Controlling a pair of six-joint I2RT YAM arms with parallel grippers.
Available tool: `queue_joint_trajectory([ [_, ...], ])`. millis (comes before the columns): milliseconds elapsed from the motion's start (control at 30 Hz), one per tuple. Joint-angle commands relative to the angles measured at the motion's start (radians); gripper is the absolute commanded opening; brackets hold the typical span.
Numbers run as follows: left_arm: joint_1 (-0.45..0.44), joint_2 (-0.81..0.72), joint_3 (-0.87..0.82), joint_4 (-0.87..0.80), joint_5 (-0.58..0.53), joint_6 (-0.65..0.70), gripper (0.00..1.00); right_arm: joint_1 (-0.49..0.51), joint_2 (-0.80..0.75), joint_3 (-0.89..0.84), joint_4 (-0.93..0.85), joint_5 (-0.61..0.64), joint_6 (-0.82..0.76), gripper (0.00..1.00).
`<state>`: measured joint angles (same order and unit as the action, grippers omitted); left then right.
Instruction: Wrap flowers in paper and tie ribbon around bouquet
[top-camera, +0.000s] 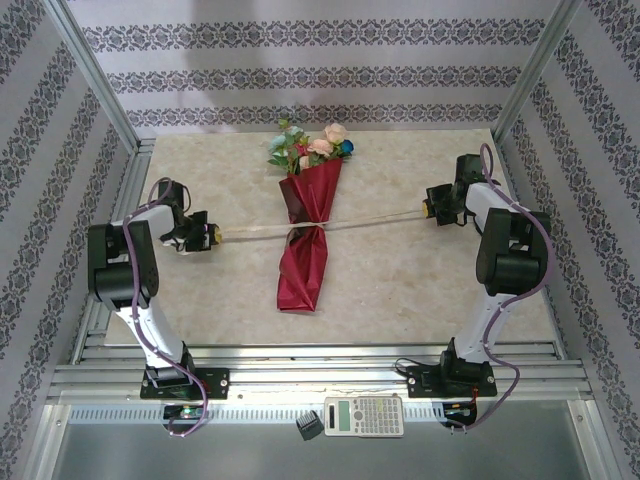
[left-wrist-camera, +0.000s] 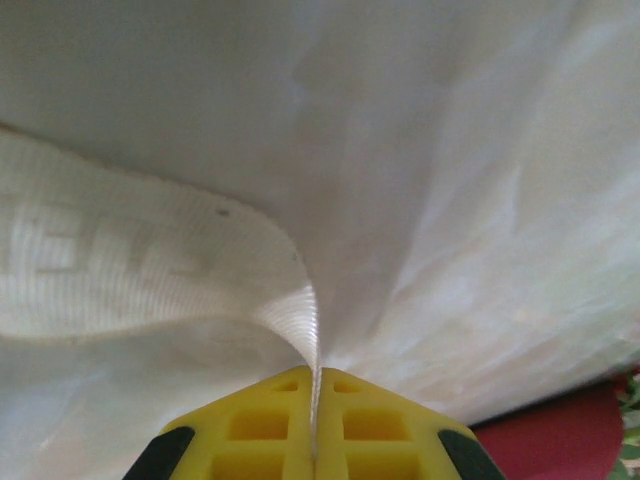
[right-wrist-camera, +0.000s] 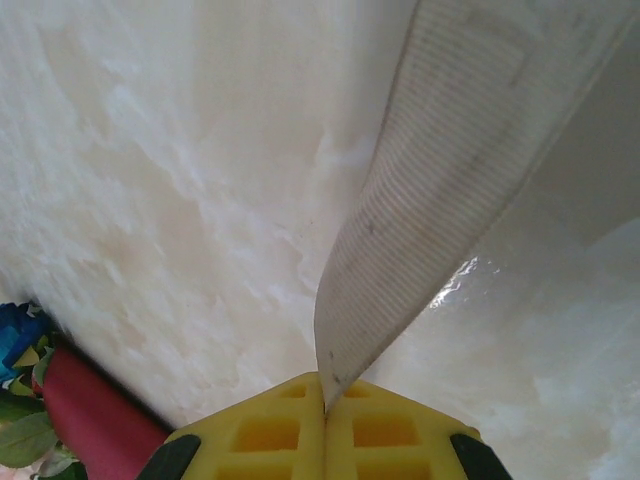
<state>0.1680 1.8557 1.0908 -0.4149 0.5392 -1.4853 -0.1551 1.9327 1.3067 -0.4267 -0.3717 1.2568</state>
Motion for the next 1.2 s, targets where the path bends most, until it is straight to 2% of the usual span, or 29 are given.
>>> queue_joint_trajectory([
  [0, -0.029, 0.039, 0.026, -0.044, -0.025, 0.007, 0.09, -0.009, 0.001, -0.013, -0.014, 0.035, -0.014, 0.0],
  [67, -0.037, 0.06, 0.046, -0.058, -0.028, 0.016, 0.14, -0.009, 0.005, -0.012, -0.02, 0.028, -0.022, 0.0],
  [133, -0.043, 0.074, 0.07, -0.086, -0.04, 0.028, 0.26, -0.008, 0.005, -0.014, -0.021, 0.027, -0.026, 0.0],
  [233, -0.071, 0.059, 0.111, -0.165, -0.072, 0.042, 0.55, -0.012, -0.001, -0.015, -0.026, 0.03, -0.033, 0.0],
  [300, -0.108, 0.012, 0.12, -0.203, -0.097, 0.019, 0.59, -0.015, 0.0, -0.016, -0.029, 0.03, -0.039, 0.0],
  [400, -0.224, -0.067, 0.103, -0.196, -0.125, -0.088, 0.65, -0.022, 0.0, -0.017, -0.029, 0.027, -0.045, 0.0],
  [500, -0.331, -0.071, 0.103, -0.168, -0.119, -0.197, 0.66, -0.024, 0.003, -0.019, -0.027, 0.024, -0.049, 0.0],
  [600, -0.392, -0.035, 0.111, -0.11, -0.13, -0.286, 0.66, -0.024, 0.006, -0.021, -0.023, 0.015, -0.049, 0.0],
  [700, -0.416, 0.036, 0.176, -0.076, -0.129, -0.312, 0.66, -0.024, 0.005, -0.026, -0.02, 0.014, -0.05, 0.0],
  [833, -0.444, 0.131, 0.291, -0.111, -0.132, -0.318, 0.64, -0.025, 0.002, -0.034, -0.016, 0.01, -0.053, 0.0],
  [967, -0.46, 0.183, 0.331, -0.091, -0.148, -0.335, 0.63, -0.024, 0.005, -0.037, -0.012, 0.004, -0.053, 0.0],
  [1067, -0.477, 0.232, 0.395, -0.135, -0.126, -0.288, 0.6, -0.024, 0.005, -0.038, -0.011, 0.005, -0.053, 0.0],
  [1167, -0.497, 0.227, 0.378, -0.133, -0.14, -0.302, 0.58, -0.024, 0.005, -0.038, -0.009, 0.004, -0.052, 0.0],
])
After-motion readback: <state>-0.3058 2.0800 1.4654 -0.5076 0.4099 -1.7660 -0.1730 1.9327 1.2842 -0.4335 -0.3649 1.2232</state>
